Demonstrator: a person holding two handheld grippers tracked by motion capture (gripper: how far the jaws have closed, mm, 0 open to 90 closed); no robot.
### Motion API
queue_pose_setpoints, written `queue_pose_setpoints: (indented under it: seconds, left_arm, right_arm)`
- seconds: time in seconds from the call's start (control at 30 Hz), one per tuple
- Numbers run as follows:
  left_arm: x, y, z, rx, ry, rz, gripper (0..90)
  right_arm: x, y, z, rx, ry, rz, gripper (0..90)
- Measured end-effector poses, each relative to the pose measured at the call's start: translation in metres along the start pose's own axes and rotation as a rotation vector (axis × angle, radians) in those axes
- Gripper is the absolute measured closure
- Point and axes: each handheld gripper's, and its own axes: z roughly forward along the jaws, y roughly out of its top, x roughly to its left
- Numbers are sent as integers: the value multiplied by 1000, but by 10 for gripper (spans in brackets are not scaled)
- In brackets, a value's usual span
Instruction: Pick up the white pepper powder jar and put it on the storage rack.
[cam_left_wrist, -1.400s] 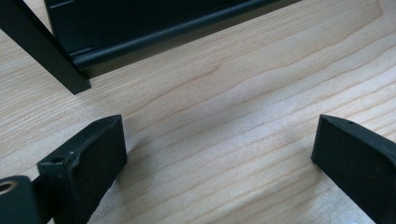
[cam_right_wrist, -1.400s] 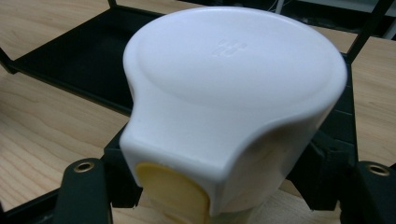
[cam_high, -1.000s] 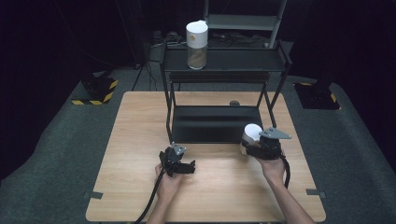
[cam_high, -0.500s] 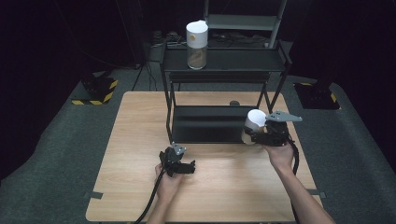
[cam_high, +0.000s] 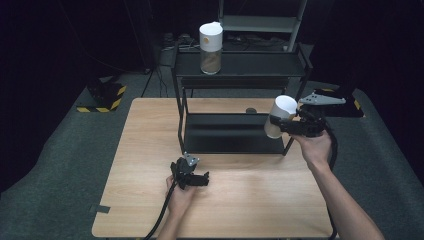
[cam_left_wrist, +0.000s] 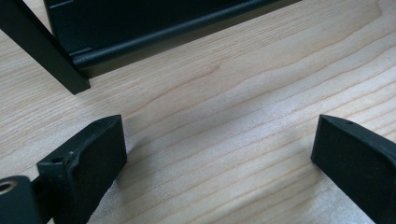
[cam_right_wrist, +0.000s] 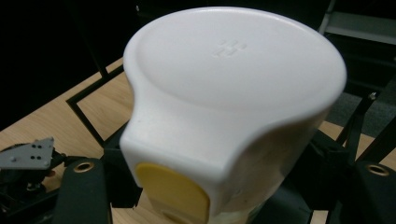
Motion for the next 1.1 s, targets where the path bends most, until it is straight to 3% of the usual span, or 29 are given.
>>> queue_pose_setpoints:
  seconds: [0.5, 0.87, 1.1]
  left_arm:
    - [0, 0, 0, 0, 0, 3, 34]
    - [1, 0, 0, 2, -5, 0, 37]
    - [1, 0, 0, 2, -6, 0, 37]
  right_arm:
    - [-5, 66, -18, -17, 48, -21, 302]
    - [-8, 103, -18, -15, 47, -8, 302]
    - [-2, 134, -13, -18, 15, -8, 302]
